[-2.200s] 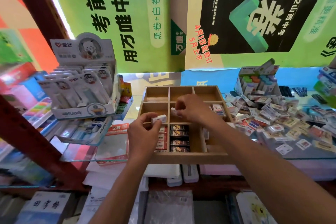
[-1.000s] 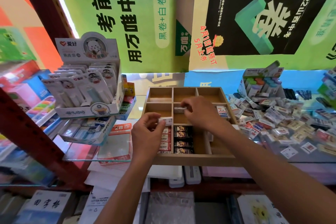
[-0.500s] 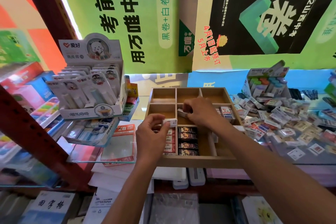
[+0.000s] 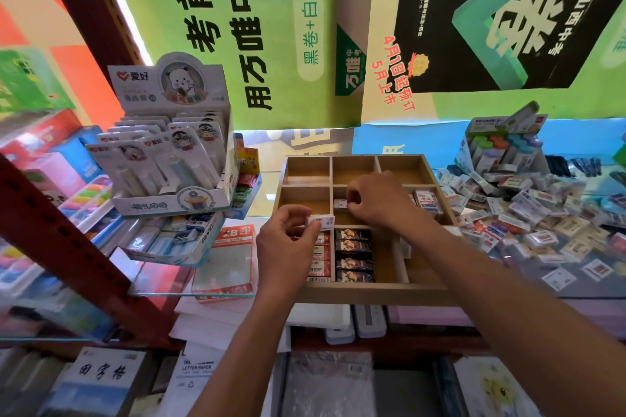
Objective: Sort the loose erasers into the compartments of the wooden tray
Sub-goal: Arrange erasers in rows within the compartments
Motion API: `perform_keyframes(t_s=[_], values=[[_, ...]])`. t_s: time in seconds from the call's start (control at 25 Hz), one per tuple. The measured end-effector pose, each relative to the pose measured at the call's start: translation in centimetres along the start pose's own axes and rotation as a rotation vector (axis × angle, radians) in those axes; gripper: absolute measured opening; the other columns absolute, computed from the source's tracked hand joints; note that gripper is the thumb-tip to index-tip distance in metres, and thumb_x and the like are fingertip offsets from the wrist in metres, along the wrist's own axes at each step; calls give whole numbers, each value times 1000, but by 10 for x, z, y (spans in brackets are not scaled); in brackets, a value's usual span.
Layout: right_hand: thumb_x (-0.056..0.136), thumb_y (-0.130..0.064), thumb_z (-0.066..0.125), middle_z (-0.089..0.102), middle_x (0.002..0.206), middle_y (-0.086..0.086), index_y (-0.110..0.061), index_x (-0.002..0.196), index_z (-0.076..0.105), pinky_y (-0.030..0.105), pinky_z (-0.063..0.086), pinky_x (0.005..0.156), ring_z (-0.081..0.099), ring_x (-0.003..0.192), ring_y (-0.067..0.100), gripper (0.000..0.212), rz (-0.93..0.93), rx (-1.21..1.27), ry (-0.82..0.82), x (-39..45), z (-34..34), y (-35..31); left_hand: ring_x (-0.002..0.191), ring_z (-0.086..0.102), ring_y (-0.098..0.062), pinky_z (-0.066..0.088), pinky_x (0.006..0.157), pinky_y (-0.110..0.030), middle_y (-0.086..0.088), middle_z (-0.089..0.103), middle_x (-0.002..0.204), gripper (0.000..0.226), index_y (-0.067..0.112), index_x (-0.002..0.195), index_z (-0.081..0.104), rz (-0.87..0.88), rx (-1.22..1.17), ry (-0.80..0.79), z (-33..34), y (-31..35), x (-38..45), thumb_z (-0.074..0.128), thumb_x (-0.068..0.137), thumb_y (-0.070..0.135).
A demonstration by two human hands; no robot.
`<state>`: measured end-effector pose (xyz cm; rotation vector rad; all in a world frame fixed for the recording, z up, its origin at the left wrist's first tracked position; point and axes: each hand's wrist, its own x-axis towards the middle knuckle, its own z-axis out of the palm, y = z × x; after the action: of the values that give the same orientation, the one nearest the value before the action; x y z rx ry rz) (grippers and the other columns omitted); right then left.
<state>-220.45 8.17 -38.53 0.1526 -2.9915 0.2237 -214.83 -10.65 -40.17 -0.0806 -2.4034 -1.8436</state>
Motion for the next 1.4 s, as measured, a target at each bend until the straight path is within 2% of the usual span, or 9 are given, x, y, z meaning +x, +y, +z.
perform_keyframes(t_s=[0.16,0.28,0.36,0.52,0.64,0.76,1.0,1.12,1.4], values=[[95,-29,57,72,104,-2,-23,106,70,36,40,97,63,97,16,18,29,-15,85,-6,-2,2,94,69,-9,62,75,-35,7,70,105,16,29,103,63,-5,-18,6,0,0,0,71,90,23],[90,-26,66,71,104,-4,-21,112,68,18,48,80,61,88,6,22,-165,378,38,-28,-13,-10,93,70,-8,62,75,-31,9,71,103,17,31,99,63,-7,-47,13,-1,4,-2,73,88,23],[85,-29,73,68,109,-8,-22,117,64,14,45,80,58,93,3,34,-322,442,-5,-44,-15,-20,90,71,-5,60,70,-24,10,73,98,16,28,99,66,-21,-105,-12,-1,9,-1,75,86,22],[87,-25,72,66,108,-2,-17,116,67,23,43,81,56,97,11,30,-301,329,172,-53,-10,-17,91,69,-1,52,63,-11,14,71,96,18,25,102,65,31,-94,-117,1,18,-3,74,87,22],[90,-29,68,66,112,3,-19,120,66,29,43,85,54,103,18,31,-114,78,126,-46,-17,4,97,61,-3,46,69,-10,13,63,107,23,22,114,61,181,268,-166,13,11,-6,68,92,21],[92,-32,65,68,109,6,-22,112,67,35,38,89,54,104,22,23,-29,-162,61,-34,-25,17,97,50,-6,36,76,-14,4,61,107,19,20,112,61,284,538,-73,25,4,-11,64,93,18],[97,-28,59,64,114,8,-20,109,69,36,37,98,49,115,24,19,-79,-367,-13,-15,-23,6,94,46,-7,30,70,-13,5,56,103,12,20,106,60,275,567,-8,29,2,-10,60,94,19],[94,-36,60,68,107,3,-24,103,71,40,33,98,48,115,23,19,-44,-401,15,-16,-16,8,93,47,-7,32,70,-14,6,56,102,11,20,106,60,262,568,3,32,2,-9,58,95,22],[97,-29,57,68,107,0,-22,105,72,42,33,97,50,112,25,19,30,-478,106,-15,-6,7,93,49,-8,33,68,-15,6,56,99,9,20,104,59,252,549,0,31,5,-11,57,96,24]])
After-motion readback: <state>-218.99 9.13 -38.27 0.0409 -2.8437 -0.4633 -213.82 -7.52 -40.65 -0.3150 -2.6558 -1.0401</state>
